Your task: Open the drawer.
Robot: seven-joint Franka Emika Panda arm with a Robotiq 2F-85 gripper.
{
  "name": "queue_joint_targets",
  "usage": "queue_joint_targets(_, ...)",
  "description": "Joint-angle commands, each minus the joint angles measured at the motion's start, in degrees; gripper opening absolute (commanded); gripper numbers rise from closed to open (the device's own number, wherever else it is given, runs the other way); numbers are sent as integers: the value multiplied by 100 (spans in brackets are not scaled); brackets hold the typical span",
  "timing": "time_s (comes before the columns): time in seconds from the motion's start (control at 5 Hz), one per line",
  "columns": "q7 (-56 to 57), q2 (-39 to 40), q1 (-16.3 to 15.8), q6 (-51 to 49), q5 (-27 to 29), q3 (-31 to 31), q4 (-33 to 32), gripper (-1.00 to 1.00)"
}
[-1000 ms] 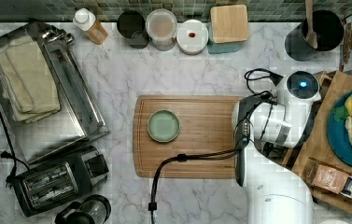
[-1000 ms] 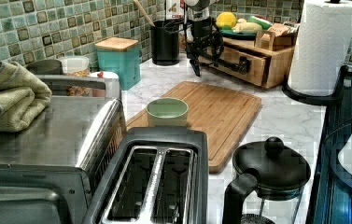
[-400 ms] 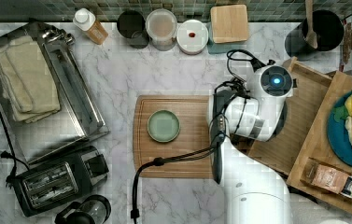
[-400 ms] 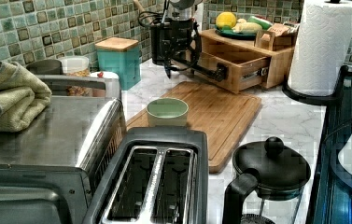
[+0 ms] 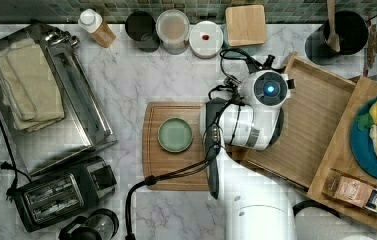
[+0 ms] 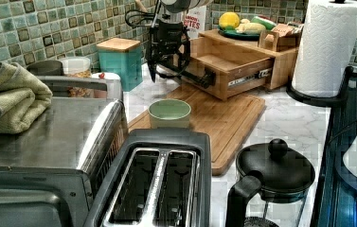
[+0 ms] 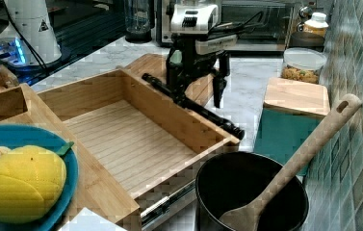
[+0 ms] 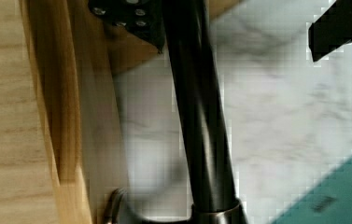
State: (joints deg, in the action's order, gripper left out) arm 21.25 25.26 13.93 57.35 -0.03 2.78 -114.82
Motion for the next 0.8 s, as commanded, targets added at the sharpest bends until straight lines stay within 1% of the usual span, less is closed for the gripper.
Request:
queue_joint_targets(0.2,53,-784,-366,-81,557,826,-152,100)
queue_joint_targets(0.8,38,-783,-326,-81,536,866,-152,100)
